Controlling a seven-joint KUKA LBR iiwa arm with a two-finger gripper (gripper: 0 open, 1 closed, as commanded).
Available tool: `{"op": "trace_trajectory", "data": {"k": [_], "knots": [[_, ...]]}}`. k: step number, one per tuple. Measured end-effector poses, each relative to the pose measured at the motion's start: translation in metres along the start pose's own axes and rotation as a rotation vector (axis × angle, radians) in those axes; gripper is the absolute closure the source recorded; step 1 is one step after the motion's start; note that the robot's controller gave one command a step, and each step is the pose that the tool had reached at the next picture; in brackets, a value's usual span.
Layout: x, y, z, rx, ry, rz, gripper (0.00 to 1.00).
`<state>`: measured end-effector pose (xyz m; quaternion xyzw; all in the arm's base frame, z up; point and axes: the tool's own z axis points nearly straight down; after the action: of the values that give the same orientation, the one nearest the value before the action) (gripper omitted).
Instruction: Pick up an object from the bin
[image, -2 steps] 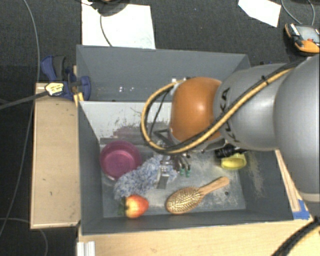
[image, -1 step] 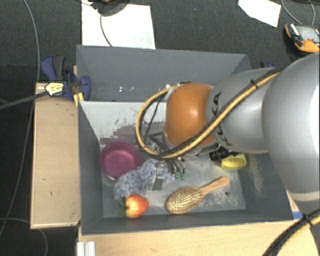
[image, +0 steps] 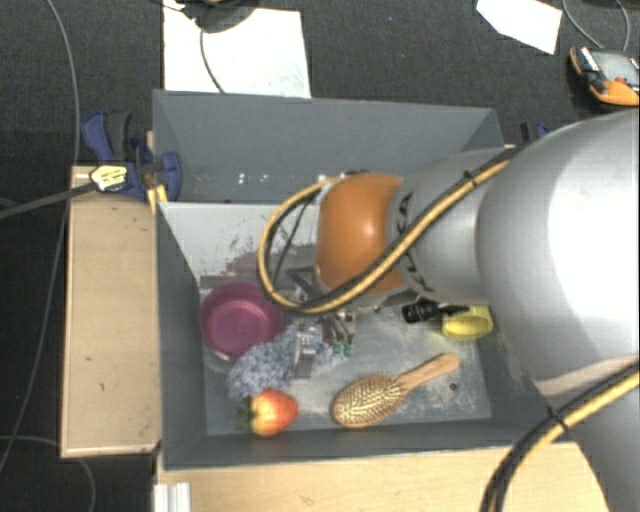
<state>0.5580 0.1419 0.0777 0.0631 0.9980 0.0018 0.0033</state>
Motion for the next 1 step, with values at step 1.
{"op": "trace_trajectory", "data": {"k": [1], "knots": [[-0.0013, 0.0004, -0.0987, -0.002, -0.004, -0.029, 0.00]]}}
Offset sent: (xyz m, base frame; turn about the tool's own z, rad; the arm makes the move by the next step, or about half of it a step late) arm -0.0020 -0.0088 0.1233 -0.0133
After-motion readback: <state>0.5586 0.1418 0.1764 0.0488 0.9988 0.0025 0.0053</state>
